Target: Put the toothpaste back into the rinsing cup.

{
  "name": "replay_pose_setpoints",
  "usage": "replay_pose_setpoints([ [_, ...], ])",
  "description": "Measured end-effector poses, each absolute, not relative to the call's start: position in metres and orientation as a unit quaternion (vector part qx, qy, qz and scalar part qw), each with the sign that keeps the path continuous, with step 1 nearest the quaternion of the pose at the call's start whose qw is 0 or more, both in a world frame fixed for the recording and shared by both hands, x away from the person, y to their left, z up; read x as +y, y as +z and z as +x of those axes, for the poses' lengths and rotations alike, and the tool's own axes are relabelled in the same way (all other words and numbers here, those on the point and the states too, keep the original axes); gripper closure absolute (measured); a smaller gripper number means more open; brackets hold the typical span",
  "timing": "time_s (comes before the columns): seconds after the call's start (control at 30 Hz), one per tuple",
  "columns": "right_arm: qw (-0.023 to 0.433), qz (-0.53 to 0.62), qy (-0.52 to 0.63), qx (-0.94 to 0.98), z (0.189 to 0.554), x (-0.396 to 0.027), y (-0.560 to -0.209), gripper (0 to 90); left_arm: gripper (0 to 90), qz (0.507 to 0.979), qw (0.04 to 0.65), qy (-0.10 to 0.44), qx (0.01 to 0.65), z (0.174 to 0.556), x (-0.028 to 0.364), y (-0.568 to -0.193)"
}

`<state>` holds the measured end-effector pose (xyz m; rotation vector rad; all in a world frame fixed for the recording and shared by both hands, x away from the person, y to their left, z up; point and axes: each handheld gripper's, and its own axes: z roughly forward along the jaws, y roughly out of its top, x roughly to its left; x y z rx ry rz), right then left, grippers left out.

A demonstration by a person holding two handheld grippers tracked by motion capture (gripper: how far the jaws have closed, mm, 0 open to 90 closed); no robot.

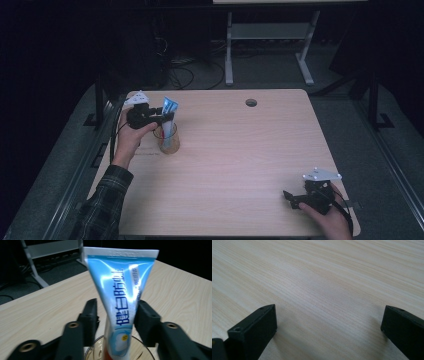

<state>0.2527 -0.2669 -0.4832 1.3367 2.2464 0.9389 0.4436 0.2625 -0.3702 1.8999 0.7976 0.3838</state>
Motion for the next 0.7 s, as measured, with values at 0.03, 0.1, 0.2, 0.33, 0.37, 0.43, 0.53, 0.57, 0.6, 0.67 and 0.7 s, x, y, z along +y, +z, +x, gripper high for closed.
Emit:
replay_pose_setpoints([
  [0.03, 0.181, 0.473, 0.332, 0.795, 0.253, -0.267, -0.483, 0.0, 50.2, 0.786, 0.496, 0.163, 0.332, 0.443, 0.264, -0.369],
  [0.1, 0.181, 0.473, 0.332, 0.795, 0.253, -0.267, -0.483, 0.0, 44.8, 0.784, 0.497, 0.162, 0.335, 0.442, 0.266, -0.367],
  [0.2, 0.181, 0.473, 0.332, 0.795, 0.253, -0.267, -0.483, 0.0, 38.5, 0.785, 0.496, 0.161, 0.336, 0.438, 0.269, -0.364],
  [0.33, 0.181, 0.474, 0.332, 0.795, 0.253, -0.267, -0.483, 0.0, 29.2, 0.791, 0.488, 0.149, 0.339, 0.433, 0.272, -0.363],
  [0.37, 0.181, 0.474, 0.332, 0.795, 0.253, -0.267, -0.483, 0.0, 27.3, 0.792, 0.486, 0.145, 0.339, 0.43, 0.273, -0.362],
  [0.43, 0.181, 0.474, 0.332, 0.795, 0.253, -0.267, -0.483, 0.0, 24.4, 0.795, 0.481, 0.144, 0.34, 0.428, 0.274, -0.362],
  [0.53, 0.181, 0.474, 0.333, 0.795, 0.253, -0.267, -0.483, 0.0, 23.2, 0.798, 0.472, 0.148, 0.344, 0.423, 0.278, -0.361],
  [0.57, 0.181, 0.474, 0.332, 0.795, 0.253, -0.267, -0.483, 0.0, 22.5, 0.8, 0.464, 0.152, 0.348, 0.422, 0.28, -0.361],
  [0.6, 0.181, 0.474, 0.332, 0.795, 0.253, -0.267, -0.483, 0.0, 22.3, 0.799, 0.463, 0.155, 0.351, 0.42, 0.281, -0.361],
  [0.67, 0.181, 0.473, 0.332, 0.795, 0.253, -0.267, -0.483, 0.0, 22.4, 0.798, 0.464, 0.155, 0.351, 0.415, 0.285, -0.361],
  [0.7, 0.181, 0.474, 0.332, 0.795, 0.253, -0.267, -0.483, 0.0, 22.5, 0.798, 0.465, 0.156, 0.351, 0.413, 0.286, -0.361],
])
